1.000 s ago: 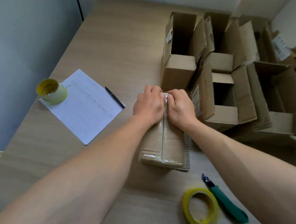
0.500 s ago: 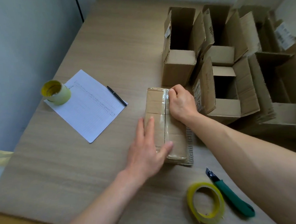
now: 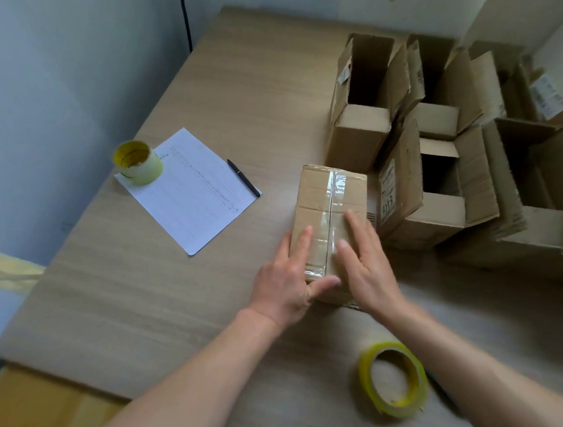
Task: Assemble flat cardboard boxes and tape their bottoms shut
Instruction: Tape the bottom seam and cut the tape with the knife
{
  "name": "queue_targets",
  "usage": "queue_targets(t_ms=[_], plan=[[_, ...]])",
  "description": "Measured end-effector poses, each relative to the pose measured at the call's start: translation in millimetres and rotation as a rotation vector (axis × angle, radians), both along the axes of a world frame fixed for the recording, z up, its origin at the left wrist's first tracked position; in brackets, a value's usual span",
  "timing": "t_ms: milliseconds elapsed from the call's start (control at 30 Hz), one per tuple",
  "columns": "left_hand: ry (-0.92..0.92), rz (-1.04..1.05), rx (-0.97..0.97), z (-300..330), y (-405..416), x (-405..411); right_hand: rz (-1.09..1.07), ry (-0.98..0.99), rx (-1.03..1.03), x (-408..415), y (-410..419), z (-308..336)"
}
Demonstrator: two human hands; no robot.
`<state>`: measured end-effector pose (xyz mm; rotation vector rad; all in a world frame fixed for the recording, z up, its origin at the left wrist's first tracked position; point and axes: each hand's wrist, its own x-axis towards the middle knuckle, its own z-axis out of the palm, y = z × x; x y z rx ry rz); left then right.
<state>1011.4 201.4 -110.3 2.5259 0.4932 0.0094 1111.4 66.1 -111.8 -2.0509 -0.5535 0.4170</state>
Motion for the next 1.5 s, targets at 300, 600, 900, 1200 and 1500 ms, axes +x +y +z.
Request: queue_targets(t_ms=[300,600,900,1200,1500], plan=[[-0.090,0.122,-0.051,-0.9,-14.5,1.6,-0.140,-0.211,0.082,-22.8,-5.7,-15.1],[0.139,0.297,-0.517,25.7,29.1,26.7,-0.144,0.418,-0.104,-0.9,-10.9,8.7],[-0.111,0.356,-0.821,61.6,36.1,11.6,-0.242,0.610,0.199,-5.0,2.3,56.6],[-0.177,0.425,-1.130,84.1,63.4,1.0,-0.338,0.697,0.581,3.3,-4.7,87.2],[0.107,0.349,-1.081,78.8,21.6,1.7,-0.345,0.662,0.449,-18.3,-21.3,71.8]])
